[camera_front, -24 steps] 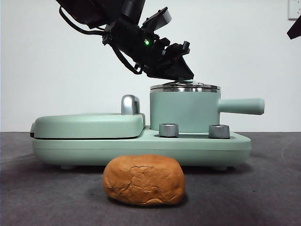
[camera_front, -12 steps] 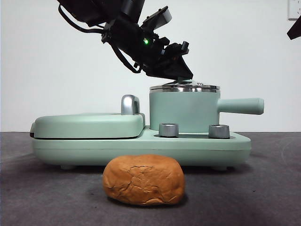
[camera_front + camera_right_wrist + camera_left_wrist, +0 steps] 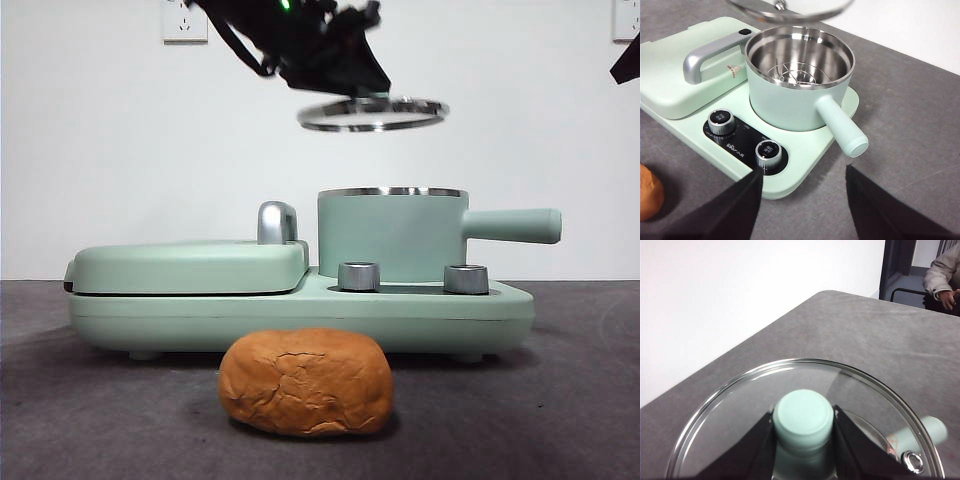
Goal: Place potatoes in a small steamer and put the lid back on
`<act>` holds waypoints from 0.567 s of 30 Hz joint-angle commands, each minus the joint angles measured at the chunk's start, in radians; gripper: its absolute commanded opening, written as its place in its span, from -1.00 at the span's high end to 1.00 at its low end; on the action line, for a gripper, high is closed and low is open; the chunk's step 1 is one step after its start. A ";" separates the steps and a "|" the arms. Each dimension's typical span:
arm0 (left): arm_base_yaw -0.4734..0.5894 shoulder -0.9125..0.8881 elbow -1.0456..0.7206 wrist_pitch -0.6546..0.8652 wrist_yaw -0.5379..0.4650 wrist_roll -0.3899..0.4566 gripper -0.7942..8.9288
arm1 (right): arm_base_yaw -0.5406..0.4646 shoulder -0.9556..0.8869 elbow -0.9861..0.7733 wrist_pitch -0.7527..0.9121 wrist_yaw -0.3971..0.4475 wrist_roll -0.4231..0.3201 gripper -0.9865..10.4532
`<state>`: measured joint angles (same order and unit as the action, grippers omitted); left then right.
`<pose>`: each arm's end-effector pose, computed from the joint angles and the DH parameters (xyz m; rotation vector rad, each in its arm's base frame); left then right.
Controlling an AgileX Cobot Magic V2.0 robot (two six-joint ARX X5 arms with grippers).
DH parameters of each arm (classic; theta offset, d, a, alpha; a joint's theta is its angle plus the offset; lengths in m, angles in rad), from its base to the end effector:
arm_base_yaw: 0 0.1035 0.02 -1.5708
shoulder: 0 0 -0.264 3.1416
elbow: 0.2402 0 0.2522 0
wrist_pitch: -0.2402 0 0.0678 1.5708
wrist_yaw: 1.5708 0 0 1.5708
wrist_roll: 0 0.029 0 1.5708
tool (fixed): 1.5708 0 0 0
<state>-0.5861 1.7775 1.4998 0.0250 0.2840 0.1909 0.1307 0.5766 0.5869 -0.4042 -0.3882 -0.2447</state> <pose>0.3444 -0.2384 0.3285 0.2170 0.1746 -0.8878 0.1279 0.0279 0.2736 -0.1850 0.3300 0.5573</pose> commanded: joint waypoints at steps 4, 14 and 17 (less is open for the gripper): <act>0.015 -0.088 0.029 -0.100 0.000 -0.034 0.82 | 0.003 0.004 0.018 0.003 0.002 0.013 0.37; 0.045 -0.292 -0.138 -0.161 -0.034 -0.093 0.81 | 0.047 0.011 0.018 -0.027 -0.005 -0.008 0.37; 0.057 -0.373 -0.254 -0.158 -0.060 -0.103 0.81 | 0.086 0.032 0.018 -0.028 -0.005 -0.016 0.37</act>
<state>-0.5282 1.4128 1.2591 -0.1490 0.2291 0.1055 0.2047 0.5957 0.5869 -0.4374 -0.3901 -0.2539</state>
